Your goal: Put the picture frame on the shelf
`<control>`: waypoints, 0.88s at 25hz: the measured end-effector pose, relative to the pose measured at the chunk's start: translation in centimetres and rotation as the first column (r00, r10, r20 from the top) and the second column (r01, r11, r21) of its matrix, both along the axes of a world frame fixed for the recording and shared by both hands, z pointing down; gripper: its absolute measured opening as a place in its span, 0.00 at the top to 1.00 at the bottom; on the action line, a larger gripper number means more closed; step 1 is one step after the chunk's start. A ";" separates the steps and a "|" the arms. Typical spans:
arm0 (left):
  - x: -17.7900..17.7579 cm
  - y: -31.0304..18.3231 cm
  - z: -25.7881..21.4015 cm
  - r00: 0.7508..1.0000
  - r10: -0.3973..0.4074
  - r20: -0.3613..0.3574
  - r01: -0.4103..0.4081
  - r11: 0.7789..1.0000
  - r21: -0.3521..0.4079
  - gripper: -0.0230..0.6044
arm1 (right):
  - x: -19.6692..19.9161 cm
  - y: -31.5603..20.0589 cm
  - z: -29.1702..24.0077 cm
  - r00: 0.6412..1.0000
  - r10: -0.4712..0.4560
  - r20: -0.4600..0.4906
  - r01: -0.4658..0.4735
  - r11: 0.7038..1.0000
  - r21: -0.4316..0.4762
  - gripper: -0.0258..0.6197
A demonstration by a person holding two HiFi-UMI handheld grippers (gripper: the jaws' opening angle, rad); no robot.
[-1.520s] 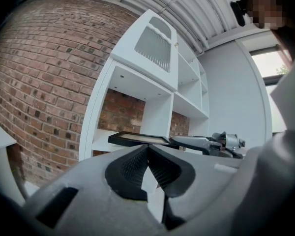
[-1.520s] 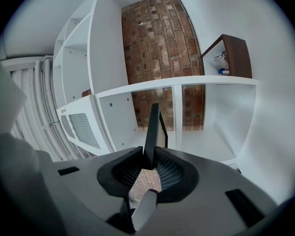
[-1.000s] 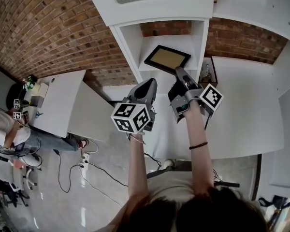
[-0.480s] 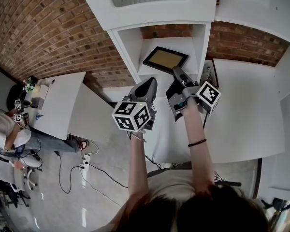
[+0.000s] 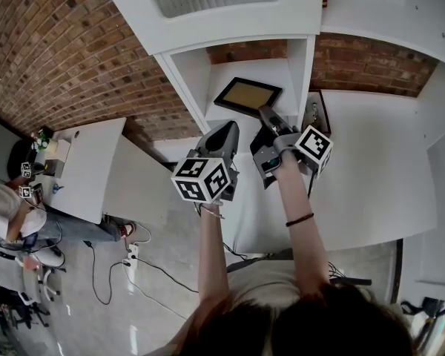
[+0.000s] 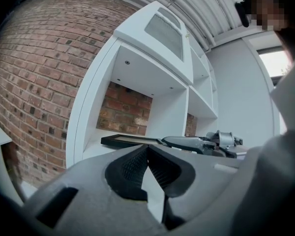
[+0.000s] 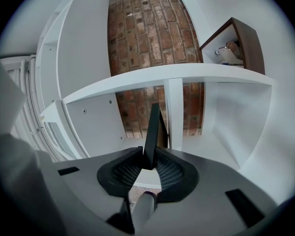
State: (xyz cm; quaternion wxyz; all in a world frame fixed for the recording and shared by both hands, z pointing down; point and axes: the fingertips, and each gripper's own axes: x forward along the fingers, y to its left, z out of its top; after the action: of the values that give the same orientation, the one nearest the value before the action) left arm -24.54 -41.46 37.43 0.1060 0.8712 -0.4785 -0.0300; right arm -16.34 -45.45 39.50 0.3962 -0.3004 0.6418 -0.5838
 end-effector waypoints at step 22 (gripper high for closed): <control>0.0 -0.1 0.3 1.000 0.014 0.015 -0.014 1.000 -0.004 0.95 | 0.1 -0.4 1.2 0.999 0.037 -0.005 -0.038 0.997 -0.062 0.84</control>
State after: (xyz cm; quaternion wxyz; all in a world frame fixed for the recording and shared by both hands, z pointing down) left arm -24.54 -41.57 37.78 0.1042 0.8745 -0.4733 -0.0217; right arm -16.23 -45.90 40.68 0.3963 -0.3257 0.6184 -0.5953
